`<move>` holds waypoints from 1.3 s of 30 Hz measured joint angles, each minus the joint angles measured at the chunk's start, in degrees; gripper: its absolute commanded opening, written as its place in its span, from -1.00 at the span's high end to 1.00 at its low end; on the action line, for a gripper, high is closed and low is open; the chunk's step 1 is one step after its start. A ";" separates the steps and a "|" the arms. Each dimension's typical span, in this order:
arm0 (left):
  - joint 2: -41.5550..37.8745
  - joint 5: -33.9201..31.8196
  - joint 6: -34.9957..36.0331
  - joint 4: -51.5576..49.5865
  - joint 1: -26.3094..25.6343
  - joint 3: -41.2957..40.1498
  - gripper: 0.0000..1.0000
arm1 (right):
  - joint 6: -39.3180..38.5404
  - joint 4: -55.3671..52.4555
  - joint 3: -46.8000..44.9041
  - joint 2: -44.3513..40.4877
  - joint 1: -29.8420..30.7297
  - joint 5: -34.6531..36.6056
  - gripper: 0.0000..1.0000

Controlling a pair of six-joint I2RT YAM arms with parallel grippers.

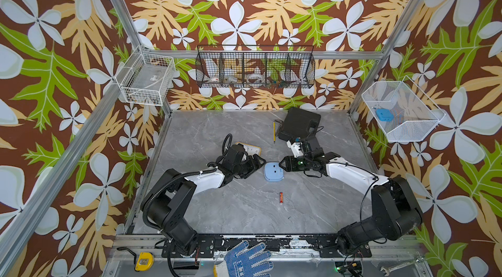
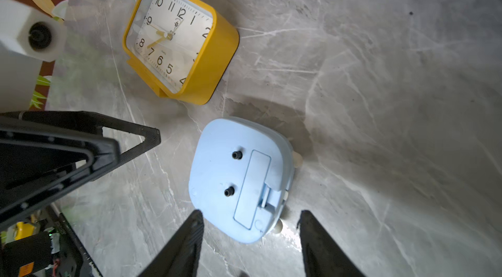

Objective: Insert the battery into the alarm
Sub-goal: Adjust the alarm at the center of the board, then remove the cover from the alarm.

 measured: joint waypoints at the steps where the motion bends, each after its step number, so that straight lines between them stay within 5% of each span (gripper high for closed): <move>1: 0.92 0.44 0.02 -0.44 0.00 0.87 -0.49 | 0.42 0.00 0.00 0.15 0.52 1.77 0.03; 14: 6.54 2.60 1.03 -2.73 0.00 4.61 -0.09 | 3.15 -0.17 2.69 4.35 5.97 10.19 0.17; 39: 9.22 5.42 -0.33 -1.16 -0.02 4.09 0.13 | 5.99 -1.42 3.41 7.76 7.58 11.13 0.26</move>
